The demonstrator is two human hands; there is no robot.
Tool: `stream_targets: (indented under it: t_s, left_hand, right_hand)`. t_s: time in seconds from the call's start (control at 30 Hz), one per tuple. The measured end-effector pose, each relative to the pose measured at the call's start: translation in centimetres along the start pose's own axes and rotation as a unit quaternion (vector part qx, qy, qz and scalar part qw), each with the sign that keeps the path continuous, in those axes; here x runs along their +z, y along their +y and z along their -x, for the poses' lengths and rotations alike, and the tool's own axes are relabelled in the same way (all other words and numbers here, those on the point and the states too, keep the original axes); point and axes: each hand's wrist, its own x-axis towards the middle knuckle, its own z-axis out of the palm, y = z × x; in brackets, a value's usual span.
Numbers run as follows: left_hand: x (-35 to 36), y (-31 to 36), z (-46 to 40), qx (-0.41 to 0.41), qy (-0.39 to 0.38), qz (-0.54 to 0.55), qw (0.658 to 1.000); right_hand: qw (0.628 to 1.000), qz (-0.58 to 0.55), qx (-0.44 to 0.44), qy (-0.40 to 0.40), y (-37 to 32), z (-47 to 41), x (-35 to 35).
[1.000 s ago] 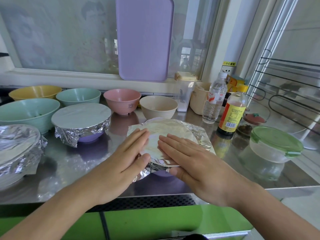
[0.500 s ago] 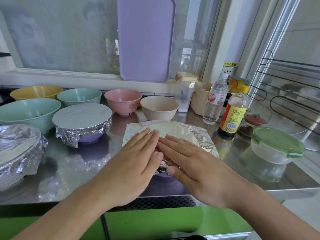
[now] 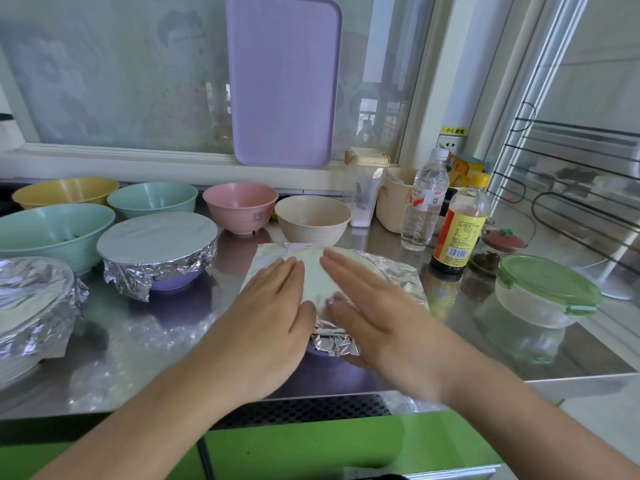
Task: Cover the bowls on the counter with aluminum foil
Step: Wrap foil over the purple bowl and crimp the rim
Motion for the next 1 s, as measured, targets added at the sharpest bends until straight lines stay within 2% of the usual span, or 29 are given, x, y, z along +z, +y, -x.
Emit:
stream_targets:
  t_s: [0.07, 0.2, 0.3, 0.4, 0.47, 0.53, 0.6, 0.7, 0.8, 0.87, 0.93, 1.0]
  left_hand:
    - [0.6, 0.4, 0.0, -0.010, 0.001, -0.019, 1.000]
    - [0.8, 0.1, 0.0, -0.003, -0.024, -0.054, 0.998]
    - [0.5, -0.4, 0.0, 0.004, -0.036, -0.047, 0.998]
    - [0.4, -1.6, -0.5, 0.018, -0.056, -0.056, 0.997]
    - [0.1, -2.4, -0.9, 0.026, -0.061, -0.084, 0.994]
    - [-0.4, -2.8, -1.0, 0.037, -0.034, -0.110, 0.993]
    - [-0.7, -2.2, -0.7, 0.057, 0.004, -0.085, 0.995]
    - [-0.3, 0.0, 0.7, 0.082, -0.026, -0.009, 0.996]
    - [0.8, 0.7, 1.6, 0.112, -0.032, -0.058, 0.991]
    - [0.9, 0.3, 1.5, 0.105, -0.021, -0.072, 0.992]
    - [0.7, 0.0, 1.4, 0.101, -0.020, -0.068, 0.992]
    - [0.5, 0.2, 1.4, 0.089, -0.030, -0.067, 0.993]
  right_hand:
    - [1.000, 0.005, 0.010, 0.018, 0.7, -1.8, -1.1]
    - [0.998, 0.051, 0.003, -0.041, 2.3, -5.8, -0.5]
    - [0.988, 0.130, -0.004, -0.087, 3.3, -7.3, 0.2]
    - [0.981, 0.174, -0.013, -0.088, 3.8, -7.5, 0.3]
    - [0.981, 0.170, 0.017, -0.089, 3.9, -6.9, 0.2]
    - [0.976, 0.205, 0.016, -0.071, 4.2, -6.2, 0.4]
    - [0.972, 0.222, 0.031, -0.073, 4.6, -5.8, 1.0]
    - [0.974, 0.212, 0.066, -0.052, 4.2, -5.6, 1.8]
    - [0.980, 0.192, 0.046, -0.002, 3.1, -5.2, 1.3]
    - [0.987, 0.160, 0.028, 0.007, 3.6, -4.5, 1.5]
    - [0.994, 0.091, 0.048, 0.035, 4.0, -3.9, 1.1]
    - [0.995, 0.078, 0.044, 0.051, 4.2, -3.0, 0.8]
